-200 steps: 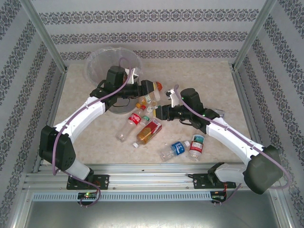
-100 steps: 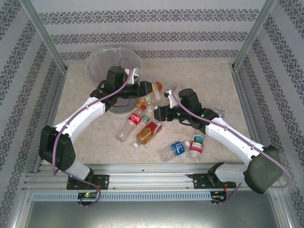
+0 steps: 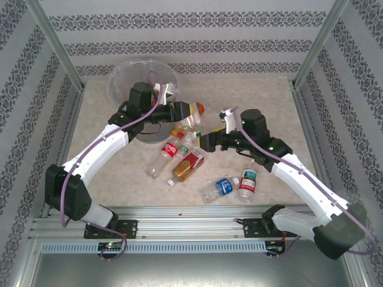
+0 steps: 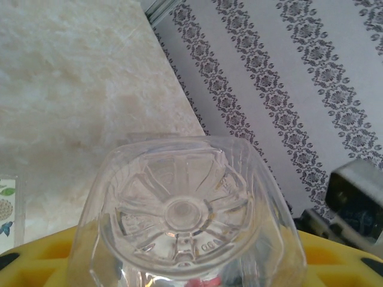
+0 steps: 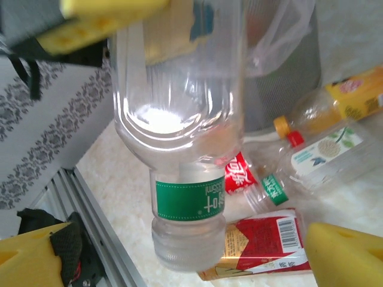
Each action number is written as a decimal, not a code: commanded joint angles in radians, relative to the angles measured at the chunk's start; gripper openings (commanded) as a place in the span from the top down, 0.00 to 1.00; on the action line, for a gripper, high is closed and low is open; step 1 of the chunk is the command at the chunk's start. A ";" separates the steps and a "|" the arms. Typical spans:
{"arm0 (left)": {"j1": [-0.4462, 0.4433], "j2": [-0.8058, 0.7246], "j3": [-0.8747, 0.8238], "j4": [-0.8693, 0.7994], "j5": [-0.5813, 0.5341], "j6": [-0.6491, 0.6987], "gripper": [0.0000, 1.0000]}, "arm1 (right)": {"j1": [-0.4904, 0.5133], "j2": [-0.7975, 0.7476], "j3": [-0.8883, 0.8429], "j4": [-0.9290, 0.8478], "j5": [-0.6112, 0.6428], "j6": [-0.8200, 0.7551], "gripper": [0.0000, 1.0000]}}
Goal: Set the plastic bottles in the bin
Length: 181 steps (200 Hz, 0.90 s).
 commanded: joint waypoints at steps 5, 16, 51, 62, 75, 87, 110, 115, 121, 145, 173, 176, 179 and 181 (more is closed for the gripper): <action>-0.014 -0.060 0.111 -0.140 -0.052 0.163 0.49 | -0.050 -0.063 0.043 -0.013 -0.063 -0.014 0.02; -0.014 -0.065 0.155 -0.215 -0.103 0.211 0.49 | -0.065 -0.078 0.048 -0.010 -0.072 -0.014 0.02; -0.014 -0.044 0.364 -0.451 -0.283 0.350 0.49 | -0.075 -0.123 0.061 0.011 -0.082 -0.020 0.02; -0.013 -0.024 0.439 -0.526 -0.359 0.389 0.49 | -0.075 -0.130 0.061 0.023 -0.079 -0.018 0.02; -0.012 0.005 0.526 -0.593 -0.435 0.435 0.49 | -0.073 -0.136 0.061 0.035 -0.072 -0.014 0.02; -0.009 0.033 0.596 -0.639 -0.507 0.481 0.49 | -0.071 -0.137 0.065 0.047 -0.070 -0.014 0.02; 0.009 0.103 0.733 -0.719 -0.637 0.552 0.49 | -0.055 -0.131 0.080 0.036 -0.056 -0.032 0.02; 0.013 0.121 0.764 -0.732 -0.661 0.565 0.50 | -0.050 -0.129 0.083 0.031 -0.050 -0.038 0.02; 0.020 0.138 0.794 -0.744 -0.683 0.580 0.50 | -0.045 -0.126 0.088 0.023 -0.039 -0.045 0.02; 0.042 0.213 0.885 -0.767 -0.776 0.648 0.49 | -0.031 -0.121 0.090 0.003 -0.020 -0.064 0.02; 0.093 0.302 0.965 -0.803 -0.798 0.672 0.49 | -0.026 -0.127 0.086 -0.011 -0.008 -0.069 0.02; 0.098 0.308 0.970 -0.804 -0.798 0.673 0.49 | -0.025 -0.129 0.085 -0.011 -0.007 -0.069 0.02; 0.105 0.317 0.973 -0.805 -0.799 0.674 0.48 | -0.024 -0.130 0.084 -0.011 -0.005 -0.069 0.02; 0.108 0.321 0.973 -0.806 -0.799 0.675 0.48 | -0.024 -0.130 0.083 -0.010 -0.005 -0.068 0.02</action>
